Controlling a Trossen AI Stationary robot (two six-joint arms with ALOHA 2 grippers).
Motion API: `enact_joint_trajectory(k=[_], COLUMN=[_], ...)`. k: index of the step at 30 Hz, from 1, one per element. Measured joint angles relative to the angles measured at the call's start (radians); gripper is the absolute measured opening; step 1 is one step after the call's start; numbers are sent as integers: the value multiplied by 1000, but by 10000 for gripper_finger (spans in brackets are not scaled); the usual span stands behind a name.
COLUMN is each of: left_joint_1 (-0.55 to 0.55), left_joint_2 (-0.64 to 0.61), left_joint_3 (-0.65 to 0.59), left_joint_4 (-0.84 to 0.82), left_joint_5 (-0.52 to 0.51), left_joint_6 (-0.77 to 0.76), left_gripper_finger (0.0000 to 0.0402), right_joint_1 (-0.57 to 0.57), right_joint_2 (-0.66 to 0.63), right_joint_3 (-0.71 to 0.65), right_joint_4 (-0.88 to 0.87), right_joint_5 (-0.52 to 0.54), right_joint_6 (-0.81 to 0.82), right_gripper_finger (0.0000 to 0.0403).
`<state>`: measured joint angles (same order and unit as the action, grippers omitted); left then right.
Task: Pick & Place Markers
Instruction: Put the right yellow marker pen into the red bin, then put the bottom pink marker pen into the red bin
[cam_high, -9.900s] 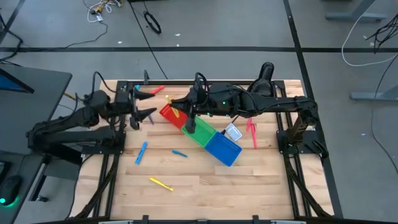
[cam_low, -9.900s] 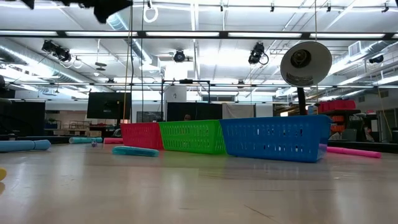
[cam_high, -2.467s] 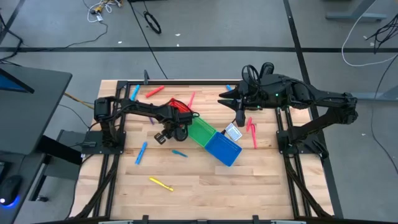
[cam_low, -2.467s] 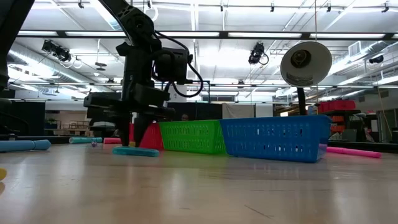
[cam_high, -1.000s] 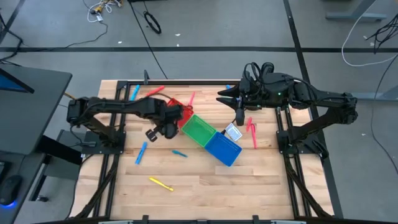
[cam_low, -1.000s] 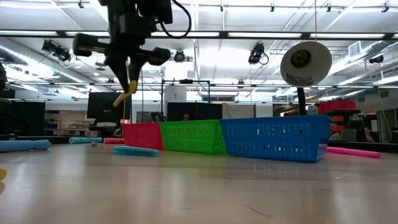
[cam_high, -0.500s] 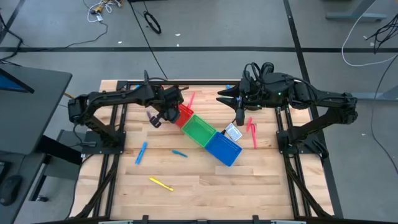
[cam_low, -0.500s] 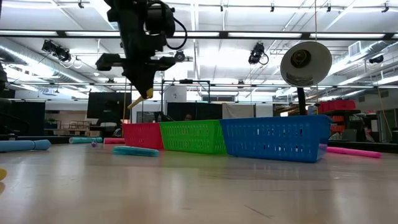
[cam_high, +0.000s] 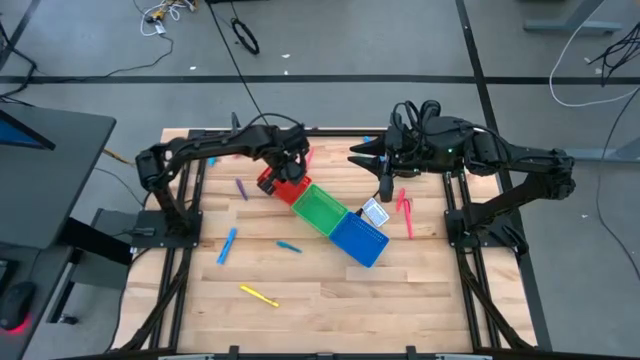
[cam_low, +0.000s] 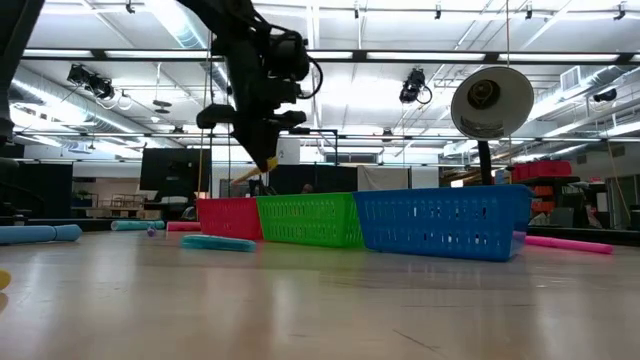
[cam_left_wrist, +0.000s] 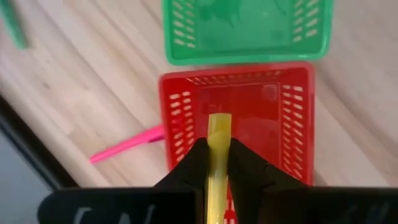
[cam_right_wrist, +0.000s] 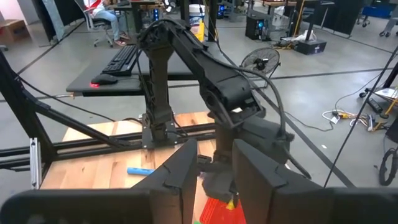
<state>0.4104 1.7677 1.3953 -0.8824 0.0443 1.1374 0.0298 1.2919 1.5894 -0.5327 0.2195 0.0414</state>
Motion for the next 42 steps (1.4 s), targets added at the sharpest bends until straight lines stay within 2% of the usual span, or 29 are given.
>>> enact_joint_trajectory(k=[10,19,30,34,42], left_joint_1=[1,-15,-1,-2,-4], left_joint_2=[2,96,136,136,135], left_joint_3=[5,5,5,5,5], left_joint_4=[-14,23,99,97,64], left_joint_5=[31,39,49,36,27], left_joint_6=[-2,-42,10,48,28], left_gripper_finger=[39,39,41,80,154], right_joint_1=[0,0,0,0,0], right_joint_2=[0,0,0,0,0], right_joint_3=[0,0,0,0,0], right_joint_4=[2,-5,-13,-13,-13], right_joint_5=[0,0,0,0,0], right_joint_6=[-2,-1,0,-5,-8], right_gripper_finger=[102,102,102,102,102])
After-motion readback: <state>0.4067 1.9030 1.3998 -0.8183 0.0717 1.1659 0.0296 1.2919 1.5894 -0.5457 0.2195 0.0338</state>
